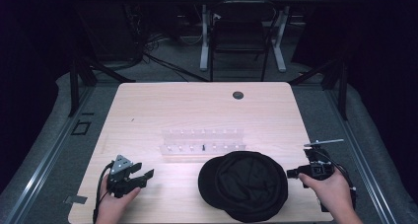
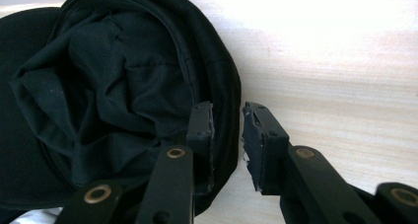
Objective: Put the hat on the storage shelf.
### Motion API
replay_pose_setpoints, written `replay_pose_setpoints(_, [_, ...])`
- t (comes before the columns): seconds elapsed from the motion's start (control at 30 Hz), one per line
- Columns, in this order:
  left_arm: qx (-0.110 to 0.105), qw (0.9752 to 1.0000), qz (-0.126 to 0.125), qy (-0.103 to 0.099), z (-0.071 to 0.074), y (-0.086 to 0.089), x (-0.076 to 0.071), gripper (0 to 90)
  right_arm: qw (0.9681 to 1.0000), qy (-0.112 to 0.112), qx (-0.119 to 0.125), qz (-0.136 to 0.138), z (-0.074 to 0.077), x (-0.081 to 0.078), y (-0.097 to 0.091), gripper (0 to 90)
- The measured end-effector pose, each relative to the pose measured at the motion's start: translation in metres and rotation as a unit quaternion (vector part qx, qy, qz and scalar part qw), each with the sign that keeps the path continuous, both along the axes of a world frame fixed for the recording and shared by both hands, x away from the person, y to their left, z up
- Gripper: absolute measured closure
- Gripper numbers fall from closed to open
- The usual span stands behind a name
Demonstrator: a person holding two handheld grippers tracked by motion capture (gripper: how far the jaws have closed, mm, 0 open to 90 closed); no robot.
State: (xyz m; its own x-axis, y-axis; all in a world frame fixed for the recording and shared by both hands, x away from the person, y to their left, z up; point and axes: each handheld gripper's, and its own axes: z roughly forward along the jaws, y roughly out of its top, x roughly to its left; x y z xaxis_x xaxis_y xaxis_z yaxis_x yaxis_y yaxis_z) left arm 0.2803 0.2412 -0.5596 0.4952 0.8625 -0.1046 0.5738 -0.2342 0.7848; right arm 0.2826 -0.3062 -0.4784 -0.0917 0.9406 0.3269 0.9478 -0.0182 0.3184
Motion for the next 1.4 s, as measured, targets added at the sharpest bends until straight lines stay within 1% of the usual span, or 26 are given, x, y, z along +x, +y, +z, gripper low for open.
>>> replay_pose_setpoints(0.03, [0.0,1.0,-0.001,0.0,0.0,-0.001,0.0,42.4,1.0,-0.001,0.006,-0.007,-0.001,0.0,0.001,73.9])
replay_pose_setpoints(0.07, [0.001,1.0,-0.003,0.0,0.0,-0.001,0.0,42.4,0.9999,0.01,-0.006,-0.001,-0.002,0.0,-0.001,75.0])
replay_pose_setpoints(0.1, [0.001,1.0,-0.003,0.0,0.0,-0.001,0.0,42.4,0.9999,0.008,-0.002,-0.008,-0.004,0.0,0.0,75.2])
replay_pose_setpoints(0.2, [0.001,1.0,-0.004,0.0,0.0,-0.001,0.0,42.4,0.9998,0.021,-0.004,-0.007,-0.011,0.0,0.002,74.8])
replay_pose_setpoints(0.27, [0.001,1.0,-0.003,0.001,0.0,-0.001,0.0,42.4,0.9997,0.023,0.003,-0.01,-0.014,-0.001,0.003,74.8])
replay_pose_setpoints(0.33, [0.001,1.0,-0.004,0.001,0.0,-0.001,0.0,42.4,0.9995,0.03,-0.002,-0.001,-0.016,0.0,0.003,74.7])
replay_pose_setpoints(0.37, [0.001,1.0,-0.004,0.0,0.0,-0.001,0.0,42.4,0.9996,0.029,0.006,-0.005,-0.018,0.0,0.005,74.5])
replay_pose_setpoints(0.4, [0.002,1.0,-0.004,0.001,0.0,-0.001,0.0,42.4,0.9996,0.027,0.007,-0.006,-0.019,0.0,0.005,74.4])
replay_pose_setpoints(0.43, [0.003,1.0,-0.005,0.001,0.0,-0.001,0.0,42.4,0.9995,0.032,0.003,-0.003,-0.019,0.001,0.006,74.4])
replay_pose_setpoints(0.53, [0.003,1.0,-0.005,0.0,-0.001,-0.002,0.0,42.4,0.9993,0.038,0.002,0.0,-0.021,0.003,0.007,74.6])
replay_pose_setpoints(0.57, [0.004,1.0,-0.006,0.001,-0.001,-0.002,0.0,42.4,0.9993,0.036,-0.001,-0.009,-0.023,0.004,0.009,74.8])
replay_pose_setpoints(0.6, [0.002,1.0,-0.004,0.002,-0.001,-0.002,0.0,42.4,0.999,0.044,0.0,0.002,-0.023,0.005,0.008,75.0])
replay_pose_setpoints(0.67, [0.003,1.0,-0.006,0.001,-0.001,-0.002,0.0,42.4,0.9987,0.051,-0.005,0.003,-0.024,0.007,0.009,75.6])
replay_pose_setpoints(0.8, [0.003,1.0,-0.006,0.001,-0.001,-0.002,0.0,42.4,0.9978,0.066,-0.004,0.009,-0.027,0.011,0.01,75.5])
replay_pose_setpoints(0.9, [0.004,1.0,-0.006,0.001,-0.001,-0.002,0.0,42.4,0.9974,0.071,-0.001,0.005,-0.031,0.015,0.012,75.9])
replay_pose_setpoints(0.93, [0.002,1.0,-0.005,0.001,-0.001,-0.002,0.0,42.4,0.9969,0.078,-0.01,0.009,-0.032,0.016,0.012,76.1])
replay_pose_setpoints(0.97, [0.001,1.0,-0.005,0.001,-0.001,-0.002,0.0,42.4,0.9969,0.079,-0.001,0.007,-0.033,0.017,0.012,76.6])
replay_pose_setpoints(1.03, [0.003,1.0,-0.006,0.001,-0.001,-0.002,0.0,42.4,0.9966,0.082,0.0,0.007,-0.036,0.019,0.013,76.5])
replay_pose_setpoints(1.07, [0.004,1.0,-0.006,0.001,-0.001,-0.002,0.0,42.4,0.9954,0.094,-0.009,0.017,-0.036,0.02,0.011,76.1])
replay_pose_setpoints(1.13, [0.002,1.0,-0.004,0.002,-0.001,-0.002,0.0,42.4,0.9954,0.095,0.0,0.009,-0.038,0.022,0.012,75.6])
replay_pose_setpoints(1.17, [0.003,1.0,-0.005,0.001,-0.001,-0.002,0.0,42.4,0.995,0.099,-0.003,0.012,-0.039,0.022,0.011,75.5])
replay_pose_setpoints(1.23, [0.004,1.0,-0.006,0.001,-0.001,-0.002,0.0,42.4,0.9952,0.098,0.006,-0.001,-0.041,0.023,0.012,76.7])
replay_pose_setpoints(1.27, [0.003,1.0,-0.005,0.001,-0.001,-0.002,0.0,42.4,0.995,0.099,0.008,0.003,-0.042,0.024,0.012,77.3])
replay_pose_setpoints(1.3, [0.003,1.0,-0.005,0.001,-0.001,-0.002,0.0,42.4,0.9936,0.112,-0.001,0.017,-0.041,0.025,0.01,77.3])
replay_pose_setpoints(1.33, [0.003,1.0,-0.005,0.001,-0.001,-0.002,0.0,42.4,0.9942,0.106,0.004,0.011,-0.043,0.025,0.011,77.5])
replay_pose_setpoints(1.4, [0.003,1.0,-0.005,0.001,-0.001,-0.002,0.0,42.4,0.9939,0.11,0.002,0.012,-0.043,0.026,0.012,79.1])
